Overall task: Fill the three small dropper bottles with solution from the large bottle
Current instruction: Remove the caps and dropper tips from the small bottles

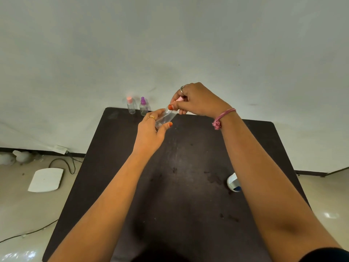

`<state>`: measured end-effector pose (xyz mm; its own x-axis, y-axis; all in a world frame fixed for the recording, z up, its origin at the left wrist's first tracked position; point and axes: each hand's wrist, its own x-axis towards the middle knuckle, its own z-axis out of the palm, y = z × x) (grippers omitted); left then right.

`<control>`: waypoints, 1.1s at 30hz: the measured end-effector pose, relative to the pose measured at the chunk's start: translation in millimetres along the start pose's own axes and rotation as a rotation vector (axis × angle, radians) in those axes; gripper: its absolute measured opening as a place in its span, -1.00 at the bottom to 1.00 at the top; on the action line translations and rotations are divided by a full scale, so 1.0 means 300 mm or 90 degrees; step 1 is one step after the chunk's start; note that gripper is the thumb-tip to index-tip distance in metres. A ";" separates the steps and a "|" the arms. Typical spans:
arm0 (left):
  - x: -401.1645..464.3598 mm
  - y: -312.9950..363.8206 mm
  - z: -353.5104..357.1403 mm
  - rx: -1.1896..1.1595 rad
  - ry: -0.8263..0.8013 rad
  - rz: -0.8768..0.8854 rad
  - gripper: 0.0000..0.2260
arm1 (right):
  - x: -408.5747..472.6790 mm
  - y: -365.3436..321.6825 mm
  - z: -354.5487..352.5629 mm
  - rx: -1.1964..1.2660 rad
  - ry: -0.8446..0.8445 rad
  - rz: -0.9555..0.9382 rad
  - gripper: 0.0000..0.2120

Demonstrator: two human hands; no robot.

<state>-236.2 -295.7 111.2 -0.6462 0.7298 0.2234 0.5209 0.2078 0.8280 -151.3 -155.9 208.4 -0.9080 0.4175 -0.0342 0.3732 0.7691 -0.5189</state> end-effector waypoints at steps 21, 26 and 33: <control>-0.063 0.152 0.001 -0.030 -0.055 -0.024 -0.52 | -0.125 -0.019 -0.150 -0.027 -0.032 0.015 -0.55; -0.072 0.161 0.011 -0.040 -0.055 -0.039 -0.52 | -0.151 -0.017 -0.164 -0.038 -0.053 -0.049 -0.61; -0.087 0.170 0.040 -0.051 -0.056 -0.031 -0.52 | -0.183 0.001 -0.154 -0.035 -0.036 -0.014 -0.71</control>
<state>-186.2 -296.4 141.5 -0.6161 0.7752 0.1395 0.4417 0.1934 0.8761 -92.6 -156.4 249.5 -0.9246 0.3740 -0.0724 0.3620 0.8036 -0.4724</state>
